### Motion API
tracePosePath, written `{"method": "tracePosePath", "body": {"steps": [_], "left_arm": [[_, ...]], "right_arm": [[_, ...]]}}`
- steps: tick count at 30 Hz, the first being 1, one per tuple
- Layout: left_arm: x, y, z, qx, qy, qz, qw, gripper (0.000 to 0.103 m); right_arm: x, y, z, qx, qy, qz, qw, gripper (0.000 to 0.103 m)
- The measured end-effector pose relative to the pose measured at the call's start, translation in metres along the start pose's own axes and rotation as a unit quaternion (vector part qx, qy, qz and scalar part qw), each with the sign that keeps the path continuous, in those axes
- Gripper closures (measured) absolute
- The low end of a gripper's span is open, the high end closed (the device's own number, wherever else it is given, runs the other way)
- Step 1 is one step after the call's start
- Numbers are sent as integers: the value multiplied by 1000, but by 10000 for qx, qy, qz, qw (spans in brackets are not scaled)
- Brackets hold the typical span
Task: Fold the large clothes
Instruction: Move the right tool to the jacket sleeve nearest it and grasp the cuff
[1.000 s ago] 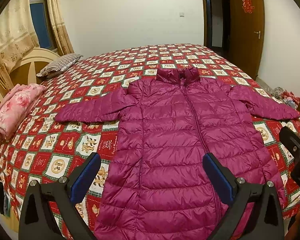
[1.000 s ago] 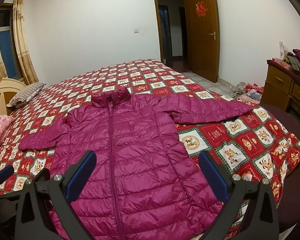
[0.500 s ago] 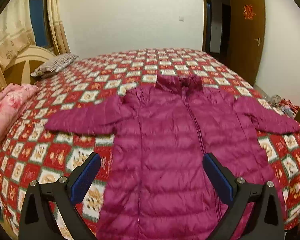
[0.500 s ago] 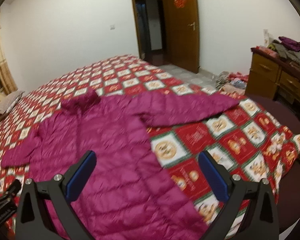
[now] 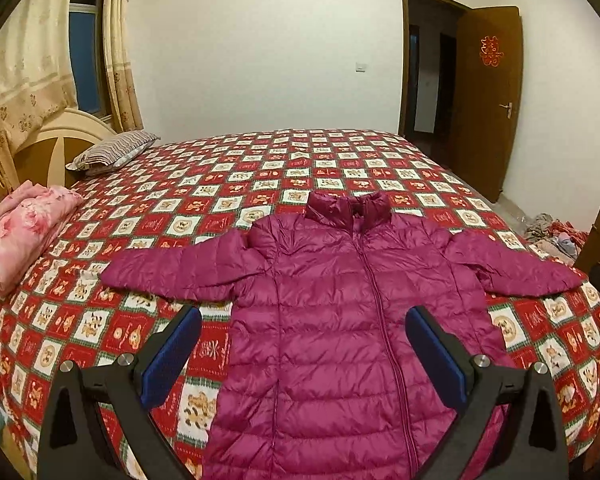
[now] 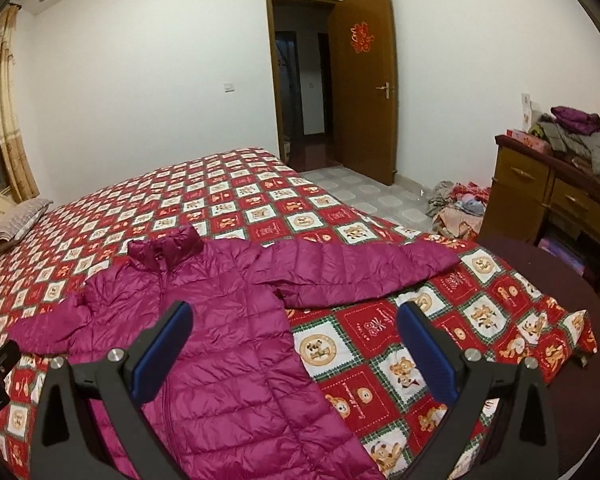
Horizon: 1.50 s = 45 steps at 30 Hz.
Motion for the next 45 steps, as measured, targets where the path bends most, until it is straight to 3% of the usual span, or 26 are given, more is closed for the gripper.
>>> {"method": "tracePosePath", "body": {"steps": [5, 10, 20, 26, 33, 43, 45], "left_arm": [[19, -1, -6, 143, 60, 199, 9997, 1], [17, 11, -15, 173, -17, -8, 9998, 1], [16, 17, -22, 217, -68, -41, 9997, 1], [18, 23, -32, 532, -97, -71, 9985, 1], [31, 25, -44, 714, -209, -73, 9972, 1], [44, 16, -33, 386, -402, 11, 9984, 1], [48, 7, -23, 311, -322, 122, 9989, 1]], "right_arm": [[16, 5, 4, 53, 230, -2, 9997, 0], [24, 13, -2, 67, 210, -6, 9998, 0], [31, 24, -1, -75, 195, -45, 9998, 0], [31, 39, 5, -462, 186, -245, 9985, 0], [46, 62, 8, -532, 547, -590, 9953, 0], [49, 53, 6, -617, 624, -592, 9944, 0], [47, 35, -4, -747, 465, -343, 9955, 0]]}}
Point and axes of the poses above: each gripper's, at about its wrist camera, not at the fingertips, and y roughly against the way its jaws point, z to its left, x to its underside, the point moved 9 cm from there along -y, roughly the way its jaws point, and after that the axes turned 15 degrees about x, right-handed, at the moved point
